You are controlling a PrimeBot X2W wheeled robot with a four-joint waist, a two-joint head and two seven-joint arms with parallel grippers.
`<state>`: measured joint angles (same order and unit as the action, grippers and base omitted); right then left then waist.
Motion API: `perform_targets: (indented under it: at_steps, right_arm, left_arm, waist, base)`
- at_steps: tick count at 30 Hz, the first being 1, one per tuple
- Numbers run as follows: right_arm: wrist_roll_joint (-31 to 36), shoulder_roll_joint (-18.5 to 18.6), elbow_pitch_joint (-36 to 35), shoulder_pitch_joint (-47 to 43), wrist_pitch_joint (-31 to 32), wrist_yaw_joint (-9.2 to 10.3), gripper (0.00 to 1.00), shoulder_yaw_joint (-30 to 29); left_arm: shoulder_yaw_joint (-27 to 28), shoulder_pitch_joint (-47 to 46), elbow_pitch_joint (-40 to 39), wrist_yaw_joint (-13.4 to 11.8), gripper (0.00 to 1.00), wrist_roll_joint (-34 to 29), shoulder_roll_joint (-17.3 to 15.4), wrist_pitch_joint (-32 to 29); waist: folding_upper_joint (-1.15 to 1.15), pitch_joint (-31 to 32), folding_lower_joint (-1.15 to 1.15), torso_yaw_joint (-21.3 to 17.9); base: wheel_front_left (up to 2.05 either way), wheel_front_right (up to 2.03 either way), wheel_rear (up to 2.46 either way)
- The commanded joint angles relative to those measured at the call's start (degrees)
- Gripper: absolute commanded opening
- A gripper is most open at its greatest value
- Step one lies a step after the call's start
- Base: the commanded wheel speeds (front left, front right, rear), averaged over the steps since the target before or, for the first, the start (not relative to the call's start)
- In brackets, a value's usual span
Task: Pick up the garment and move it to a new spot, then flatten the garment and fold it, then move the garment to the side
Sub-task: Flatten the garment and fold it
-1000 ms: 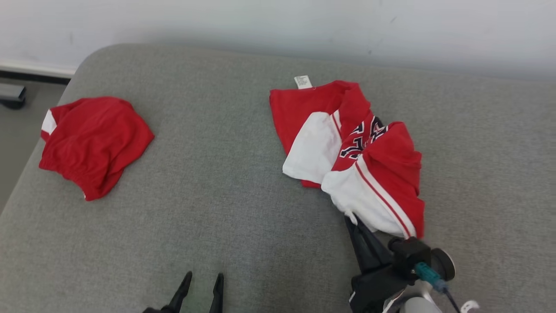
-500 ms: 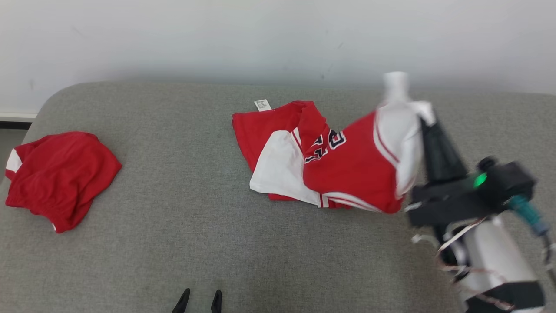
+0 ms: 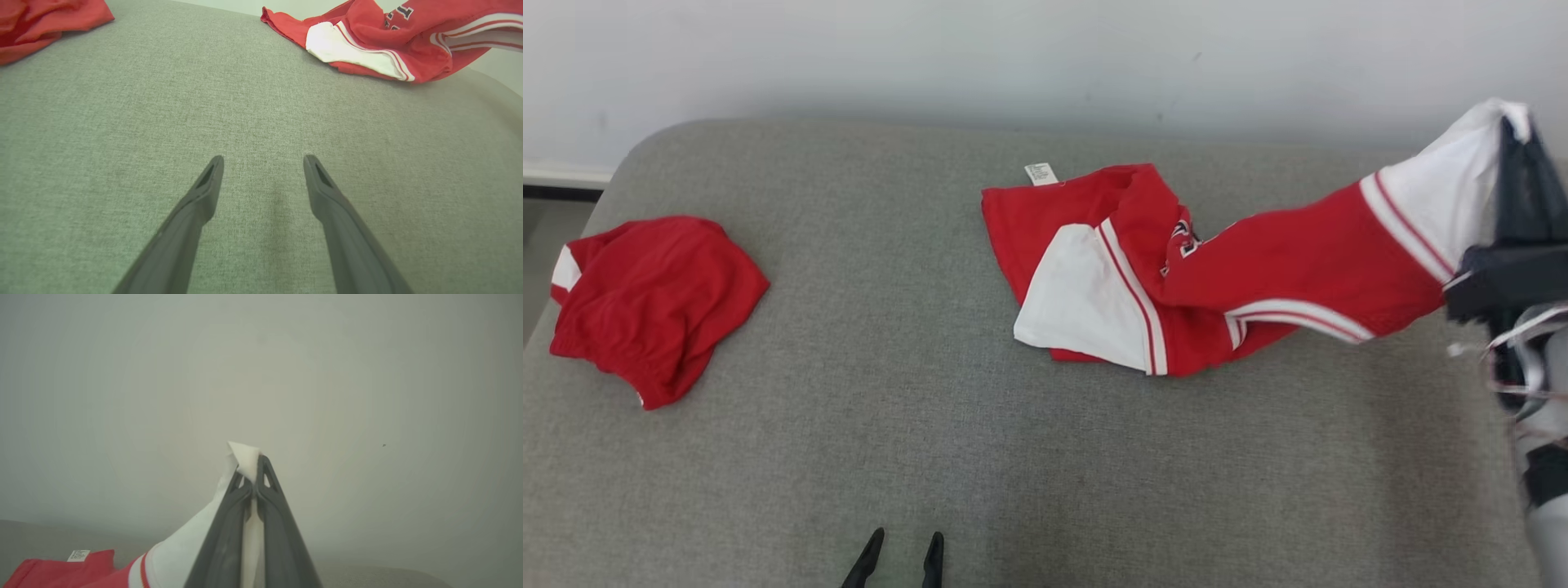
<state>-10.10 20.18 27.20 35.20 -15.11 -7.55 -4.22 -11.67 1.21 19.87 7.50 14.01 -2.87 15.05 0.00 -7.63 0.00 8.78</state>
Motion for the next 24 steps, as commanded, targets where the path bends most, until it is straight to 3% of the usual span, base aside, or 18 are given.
perform_targets:
  at_steps: [1, 8, 9, 10, 11, 18, 24]
  right_arm:
    - [1.5, 1.8, 2.2, 3.0, 0.0, 0.12, 0.0, -1.3]
    - [6.5, 4.3, 13.7, 9.0, 0.6, 0.12, 0.0, -7.1]
    - [8.3, 5.0, 15.5, 9.7, 0.5, 0.12, 0.45, -8.7]
    - [10.0, 5.3, 17.3, 10.1, 0.5, 0.12, 0.62, -10.1]
    - [10.7, 5.1, 18.6, 10.6, 0.4, 0.12, 1.0, -12.0]
    - [15.9, 1.5, 21.4, 7.8, -0.1, 0.13, 1.0, -16.4]
    - [14.7, -3.2, 15.9, 2.3, -0.1, 0.13, 1.0, -10.8]
  left_arm:
    - [-0.3, -1.0, -0.1, 0.0, 1.0, -0.4, 0.0, 0.2]
    - [-1.4, -2.3, -0.1, 0.0, 1.0, -0.3, 0.0, 0.2]
    - [-1.6, -2.6, -0.1, 0.0, 1.0, -0.2, 0.0, 0.2]
    - [-1.7, -2.6, -0.1, 0.0, 1.0, -0.2, 0.0, 0.2]
    - [-1.7, -2.6, 0.0, 0.0, 1.0, -0.1, 0.0, 0.2]
    - [-0.2, -0.8, -0.5, 0.0, 1.0, -0.1, 0.0, 0.2]
    - [0.4, -0.5, -0.5, 0.0, 1.0, -0.4, 0.0, 0.2]
  waist:
    - [0.0, -1.5, 0.0, 1.4]
    - [0.0, -3.2, 0.0, 3.5]
    - [0.0, -3.3, 0.0, 3.8]
    - [0.0, -3.3, 0.0, 3.9]
    - [0.0, -3.2, 0.0, 4.1]
    - [0.0, -1.8, 0.0, 2.5]
    - [0.0, -1.0, 0.0, 0.1]
  base:
    - [0.0, 0.0, 0.0]
    - [0.0, 0.0, 0.0]
    - [0.0, 0.0, 0.0]
    - [0.0, 0.0, 0.0]
    - [0.0, 0.0, 0.0]
    - [0.0, 0.0, 0.0]
    - [0.0, 0.0, 0.0]
